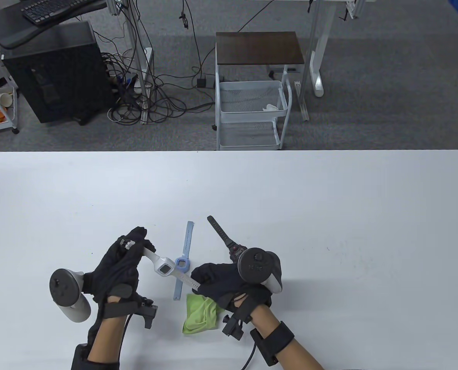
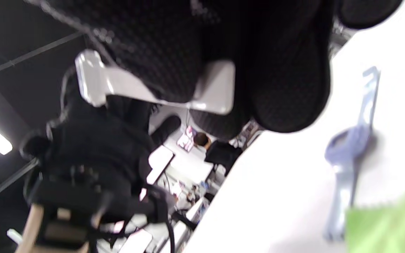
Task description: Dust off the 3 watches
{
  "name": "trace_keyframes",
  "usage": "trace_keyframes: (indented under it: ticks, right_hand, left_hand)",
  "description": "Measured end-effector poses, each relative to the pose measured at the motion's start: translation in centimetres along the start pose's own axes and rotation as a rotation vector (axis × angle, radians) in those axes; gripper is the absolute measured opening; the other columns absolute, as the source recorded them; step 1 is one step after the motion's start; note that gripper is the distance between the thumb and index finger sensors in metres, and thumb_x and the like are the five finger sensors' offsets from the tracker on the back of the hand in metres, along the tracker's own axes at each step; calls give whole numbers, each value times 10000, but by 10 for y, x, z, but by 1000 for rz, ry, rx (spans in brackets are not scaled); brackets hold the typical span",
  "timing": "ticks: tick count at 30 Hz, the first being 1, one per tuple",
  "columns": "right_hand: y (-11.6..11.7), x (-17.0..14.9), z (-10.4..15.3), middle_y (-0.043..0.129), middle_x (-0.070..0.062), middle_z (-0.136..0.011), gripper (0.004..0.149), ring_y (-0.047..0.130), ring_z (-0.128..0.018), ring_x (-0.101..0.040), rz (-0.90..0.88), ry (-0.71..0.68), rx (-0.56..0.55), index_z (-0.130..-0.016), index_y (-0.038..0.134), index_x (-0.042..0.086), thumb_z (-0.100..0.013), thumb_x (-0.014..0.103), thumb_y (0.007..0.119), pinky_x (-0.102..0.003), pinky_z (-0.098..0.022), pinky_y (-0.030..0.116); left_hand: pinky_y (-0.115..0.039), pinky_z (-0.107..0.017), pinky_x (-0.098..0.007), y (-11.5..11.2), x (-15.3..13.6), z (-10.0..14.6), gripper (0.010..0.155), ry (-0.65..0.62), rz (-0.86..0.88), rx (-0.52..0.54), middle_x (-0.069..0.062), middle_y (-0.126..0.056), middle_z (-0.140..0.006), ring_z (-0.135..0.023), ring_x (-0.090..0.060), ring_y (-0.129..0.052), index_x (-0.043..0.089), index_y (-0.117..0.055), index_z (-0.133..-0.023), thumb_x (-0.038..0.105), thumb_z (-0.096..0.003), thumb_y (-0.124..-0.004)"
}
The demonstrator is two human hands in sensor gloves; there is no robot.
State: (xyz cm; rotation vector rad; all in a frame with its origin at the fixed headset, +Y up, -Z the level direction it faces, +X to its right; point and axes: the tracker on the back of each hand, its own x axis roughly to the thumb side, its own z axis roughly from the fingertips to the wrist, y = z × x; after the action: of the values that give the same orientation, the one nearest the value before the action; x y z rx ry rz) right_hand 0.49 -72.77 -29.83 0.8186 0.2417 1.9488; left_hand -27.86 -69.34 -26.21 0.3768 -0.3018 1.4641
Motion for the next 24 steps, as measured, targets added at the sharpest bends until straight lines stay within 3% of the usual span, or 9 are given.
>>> trace_keyframes:
  ticks: [4,9,14,18,21,24]
  right_hand:
    - [23,5,-1,1079,-72,-540,405,1060,-429,-306,51,-9,100,-704,903,150,-330,306,907,-659,-511,631]
    - [35,9,-1,1079,-83,-529,406,1062,-410,-312,94,-24,127,-699,902,133,-340,324,904,-649,-499,649]
    - [22,-2,1,1051,-124,-597,418,1007,-491,-377,74,-42,13,-729,897,123,-369,337,887,-675,-511,605]
    - [6,-8,1,973,-197,-717,509,907,-612,-459,69,-77,-25,-814,836,76,-377,329,895,-724,-534,516]
    - [-4,-9,1,884,-212,-834,543,789,-751,-496,188,-128,29,-875,787,92,-378,287,885,-748,-569,433]
    - [-6,-16,0,758,-217,-951,535,620,-884,-514,320,-114,203,-890,782,124,-372,231,859,-772,-588,315]
  left_hand:
    - [-350,-787,-660,-5,5,-1,467,-14,-77,-31,99,-946,-767,-1034,-166,-768,247,-769,-893,578,-564,-772]
    - [-379,-787,-655,-10,12,-2,462,-26,-130,-68,97,-968,-719,-988,-157,-825,235,-792,-873,580,-566,-768]
    - [-398,-785,-655,-10,12,-2,465,-31,-118,-79,96,-982,-702,-954,-152,-864,230,-806,-873,577,-566,-766]
    - [-405,-784,-655,-10,14,-2,465,-29,-111,-77,94,-982,-702,-945,-155,-871,229,-807,-874,575,-568,-763]
    - [-406,-783,-656,-11,14,-3,466,-19,-111,-86,94,-981,-703,-943,-155,-873,226,-805,-877,574,-569,-761]
    - [-413,-781,-656,-11,12,-4,469,-5,-107,-97,94,-982,-697,-932,-157,-882,219,-800,-881,570,-573,-757]
